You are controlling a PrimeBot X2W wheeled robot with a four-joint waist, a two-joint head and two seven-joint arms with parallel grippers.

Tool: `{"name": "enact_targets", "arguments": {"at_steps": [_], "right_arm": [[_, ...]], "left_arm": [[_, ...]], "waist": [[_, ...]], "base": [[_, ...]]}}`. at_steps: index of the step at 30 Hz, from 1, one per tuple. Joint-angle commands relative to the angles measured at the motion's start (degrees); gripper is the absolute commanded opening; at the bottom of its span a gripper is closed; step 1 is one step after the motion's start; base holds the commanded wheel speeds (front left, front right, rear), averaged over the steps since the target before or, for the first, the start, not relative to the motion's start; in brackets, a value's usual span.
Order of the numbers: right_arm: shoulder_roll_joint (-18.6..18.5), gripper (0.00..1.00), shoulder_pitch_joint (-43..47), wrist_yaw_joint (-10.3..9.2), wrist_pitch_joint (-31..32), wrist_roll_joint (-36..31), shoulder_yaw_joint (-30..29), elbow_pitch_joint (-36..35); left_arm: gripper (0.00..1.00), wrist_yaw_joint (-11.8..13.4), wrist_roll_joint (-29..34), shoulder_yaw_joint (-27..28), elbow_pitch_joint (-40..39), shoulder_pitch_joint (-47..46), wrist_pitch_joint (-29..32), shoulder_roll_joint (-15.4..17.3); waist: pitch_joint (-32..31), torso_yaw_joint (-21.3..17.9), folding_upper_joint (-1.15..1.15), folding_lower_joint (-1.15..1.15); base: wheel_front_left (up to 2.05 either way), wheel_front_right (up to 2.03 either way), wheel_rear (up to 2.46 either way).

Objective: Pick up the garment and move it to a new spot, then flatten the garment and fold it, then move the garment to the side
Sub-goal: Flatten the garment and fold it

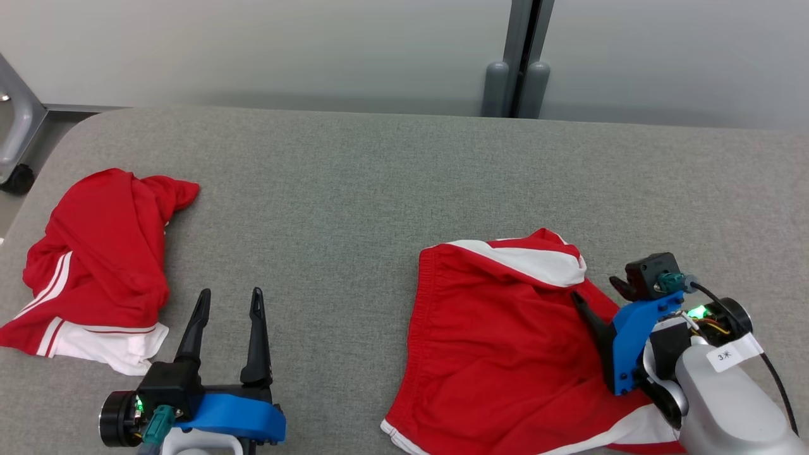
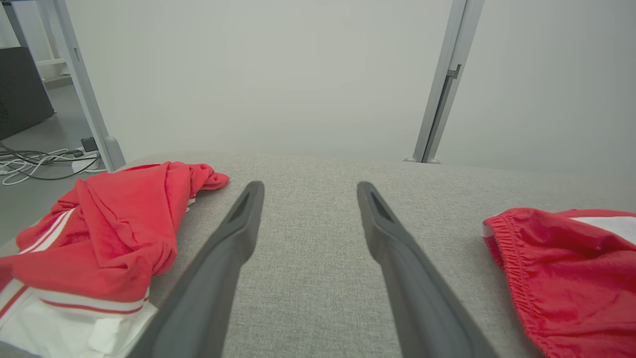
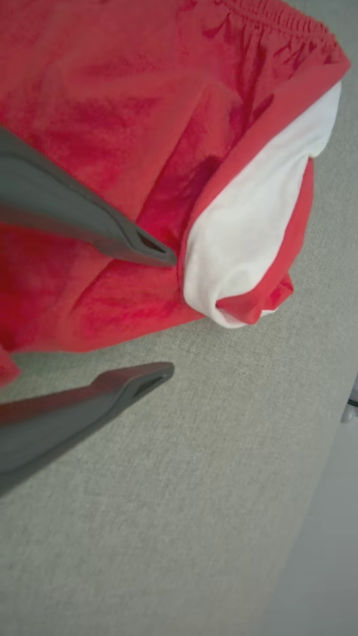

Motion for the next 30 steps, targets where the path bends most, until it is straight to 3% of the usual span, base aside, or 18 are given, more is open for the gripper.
{"name": "enact_targets", "arguments": {"at_steps": [1,5,6,7,8,11,16,22,23,24,30], "right_arm": [[-0.30,1.00,-1.49,0.02,1.12,1.01,1.07,1.37],[-0.09,1.00,-2.48,0.02,6.29,3.55,4.14,5.20],[0.19,0.90,-2.78,0.03,7.03,4.66,5.18,5.38],[0.18,0.28,-3.03,0.04,7.09,5.45,5.98,5.27],[-0.27,0.00,-3.44,0.04,7.47,6.06,6.73,5.43],[-1.47,0.00,-5.47,0.01,7.52,7.60,7.70,5.92],[-2.02,0.00,-10.14,0.02,1.95,6.60,6.13,7.42],[0.04,0.00,-13.75,0.02,-4.00,3.26,3.27,12.19],[0.85,0.37,-14.02,0.03,-4.42,3.14,3.35,13.18],[1.55,1.00,-14.29,0.03,-4.80,3.09,3.33,14.10],[3.46,1.00,-14.05,0.02,-9.94,2.97,2.76,17.33]], "left_arm": [[1.00,0.22,-0.13,0.04,-0.06,-0.81,-0.15,-0.04],[1.00,0.46,-0.36,-0.35,0.12,-1.27,-0.15,-0.06],[1.00,0.45,-0.47,-0.51,0.18,-1.36,-0.15,-0.05],[1.00,0.54,-0.54,-0.68,0.27,-1.42,-0.15,-0.05],[1.00,0.52,-0.51,-0.83,0.38,-1.50,-0.15,-0.05],[1.00,0.67,-0.86,-1.22,0.60,-1.85,-0.15,-0.06],[1.00,0.83,-1.13,-1.58,0.64,-2.36,-0.15,-0.04],[1.00,0.76,-1.31,-1.38,0.72,-2.18,-0.15,-0.06],[1.00,0.81,-1.34,-1.35,0.70,-1.99,-0.15,-0.06],[1.00,0.89,-1.35,-1.30,0.66,-1.77,-0.15,-0.06],[1.00,0.73,-0.94,-0.53,0.51,-0.36,-0.15,-0.07]], "waist": [[0.43,0.32,-0.01,-0.01],[0.76,0.43,-0.01,-0.01],[0.80,0.44,-0.01,-0.01],[0.81,0.46,-0.01,-0.01],[0.84,0.48,-0.01,-0.01],[0.85,0.54,-0.01,-0.01],[0.91,0.95,-0.01,-0.01],[0.67,1.44,-0.01,-0.01],[0.56,1.46,-0.01,-0.01],[0.44,1.40,-0.01,-0.01],[-0.64,-0.35,-0.01,-0.01]], "base": [[0.00,0.00,0.00],[0.00,0.00,0.00],[0.00,0.00,0.00],[0.00,0.00,0.00],[0.00,0.00,0.00],[0.00,0.00,0.00],[0.00,0.00,0.00],[0.00,0.00,0.00],[0.00,0.00,0.00],[0.00,0.00,0.00],[0.00,0.00,0.00]]}}
